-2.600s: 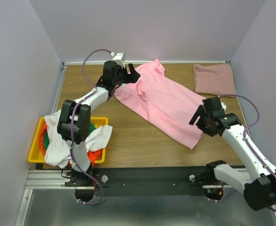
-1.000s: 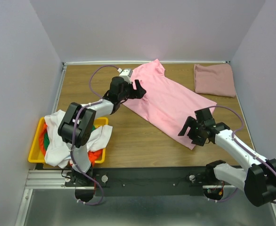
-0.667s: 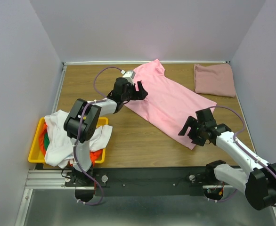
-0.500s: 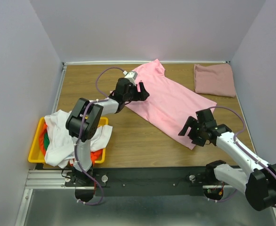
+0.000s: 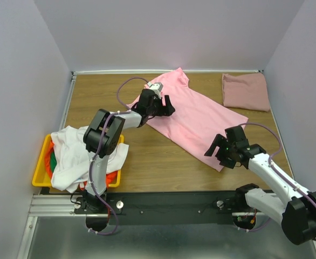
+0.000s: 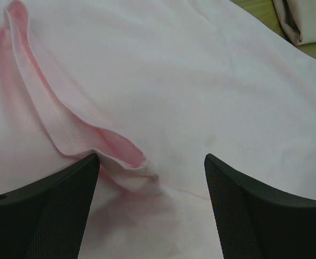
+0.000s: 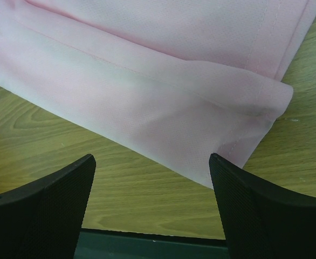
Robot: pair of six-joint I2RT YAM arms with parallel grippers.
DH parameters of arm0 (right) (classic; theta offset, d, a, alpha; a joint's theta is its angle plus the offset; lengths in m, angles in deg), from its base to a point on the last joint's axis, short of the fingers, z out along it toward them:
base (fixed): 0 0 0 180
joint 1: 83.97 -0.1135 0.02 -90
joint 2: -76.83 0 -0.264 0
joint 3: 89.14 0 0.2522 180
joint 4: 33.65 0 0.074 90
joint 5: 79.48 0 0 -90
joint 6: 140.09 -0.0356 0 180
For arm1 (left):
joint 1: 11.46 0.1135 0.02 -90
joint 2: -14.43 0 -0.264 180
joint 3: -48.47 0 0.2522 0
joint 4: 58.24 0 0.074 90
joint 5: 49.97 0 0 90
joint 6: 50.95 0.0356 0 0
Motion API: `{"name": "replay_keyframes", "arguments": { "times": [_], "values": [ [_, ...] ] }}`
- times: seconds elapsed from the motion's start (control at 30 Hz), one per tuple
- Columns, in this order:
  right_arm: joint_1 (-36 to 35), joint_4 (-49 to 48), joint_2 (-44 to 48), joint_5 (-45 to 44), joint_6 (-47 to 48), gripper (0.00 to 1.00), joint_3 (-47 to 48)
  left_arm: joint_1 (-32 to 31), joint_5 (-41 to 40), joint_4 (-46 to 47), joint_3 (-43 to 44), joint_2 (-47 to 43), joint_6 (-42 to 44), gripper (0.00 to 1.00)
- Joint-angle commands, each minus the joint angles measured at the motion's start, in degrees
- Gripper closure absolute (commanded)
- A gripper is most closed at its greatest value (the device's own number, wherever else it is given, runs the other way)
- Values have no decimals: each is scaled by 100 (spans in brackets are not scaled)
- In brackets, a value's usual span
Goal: Fold and stack the t-shirts
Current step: Fold the tshirt
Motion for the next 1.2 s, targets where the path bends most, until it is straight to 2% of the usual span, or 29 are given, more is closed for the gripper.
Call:
{"name": "replay_keyframes", "arguments": {
  "times": [0.0,0.37,0.53,0.73,0.9,1.17],
  "values": [
    [-23,-42,85,-15,-93,8,-110,-141,-31,-70,405,180,-7,13],
    [-15,-42,182,-33,-76,8,-110,-519,250,-97,1004,392,10,14],
    [-24,-42,173,-85,90,8,-5,-396,180,-36,697,-29,133,12],
    [-24,-191,147,-182,372,9,452,43,180,96,205,-460,107,12],
    [-32,-666,-177,63,530,10,681,184,189,35,28,-417,160,12],
    [-120,-1475,-1223,336,698,10,628,290,207,44,-174,-179,151,12]
  ]
}}
